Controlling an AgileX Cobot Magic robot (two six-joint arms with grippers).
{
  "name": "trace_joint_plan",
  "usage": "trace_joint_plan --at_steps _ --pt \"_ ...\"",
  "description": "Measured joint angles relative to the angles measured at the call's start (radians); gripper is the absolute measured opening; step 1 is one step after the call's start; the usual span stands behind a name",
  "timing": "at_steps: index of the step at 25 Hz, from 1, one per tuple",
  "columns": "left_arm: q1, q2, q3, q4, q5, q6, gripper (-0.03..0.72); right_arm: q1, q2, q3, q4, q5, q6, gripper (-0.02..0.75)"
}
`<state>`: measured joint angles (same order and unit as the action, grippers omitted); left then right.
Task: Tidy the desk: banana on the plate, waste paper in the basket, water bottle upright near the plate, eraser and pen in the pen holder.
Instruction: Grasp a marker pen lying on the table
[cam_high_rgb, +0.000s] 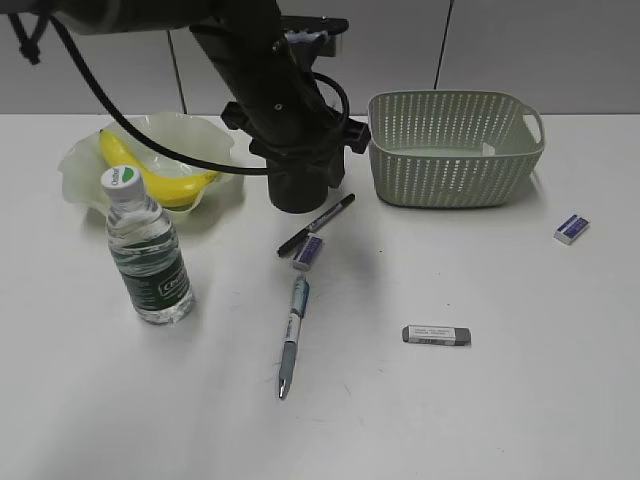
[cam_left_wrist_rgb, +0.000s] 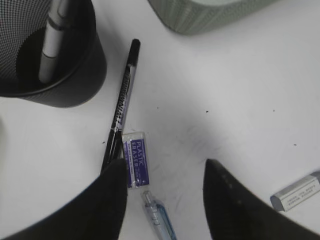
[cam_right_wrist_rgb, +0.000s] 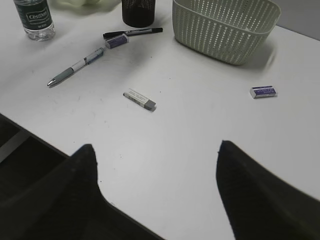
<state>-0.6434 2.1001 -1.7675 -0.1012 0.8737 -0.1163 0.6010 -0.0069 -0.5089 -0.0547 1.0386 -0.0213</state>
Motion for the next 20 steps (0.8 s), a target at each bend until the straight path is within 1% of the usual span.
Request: trace_joint_plan --at_steps 4,7,8,11,12,14,20 --pt "0.000 0.074 -0.120 -0.003 0.124 0.000 0.374 0.000 0.000 0.000 0.000 0.000 0.000 0.583" --pt "0.000 0.127 -0.213 -0.029 0.205 -0.010 0.374 0.000 0.000 0.000 0.000 0.000 0.000 0.583" --pt "0.000 0.146 -0.246 -0.033 0.231 -0.034 0.374 0.000 0.000 0.000 0.000 0.000 0.000 0.583" --pt "0.000 0.197 -0.327 -0.040 0.316 -0.167 0.374 0.000 0.000 0.000 0.000 0.000 0.000 0.583" --pt "0.000 0.206 -0.342 -0.047 0.325 -0.200 0.374 0.000 0.000 0.000 0.000 0.000 0.000 0.583" --pt "0.000 0.213 -0.352 -0.075 0.337 -0.227 0.374 0.000 0.000 0.000 0.000 0.000 0.000 0.583" --pt "0.000 0.212 -0.358 -0.154 0.291 -0.246 0.374 0.000 0.000 0.000 0.000 0.000 0.000 0.583"
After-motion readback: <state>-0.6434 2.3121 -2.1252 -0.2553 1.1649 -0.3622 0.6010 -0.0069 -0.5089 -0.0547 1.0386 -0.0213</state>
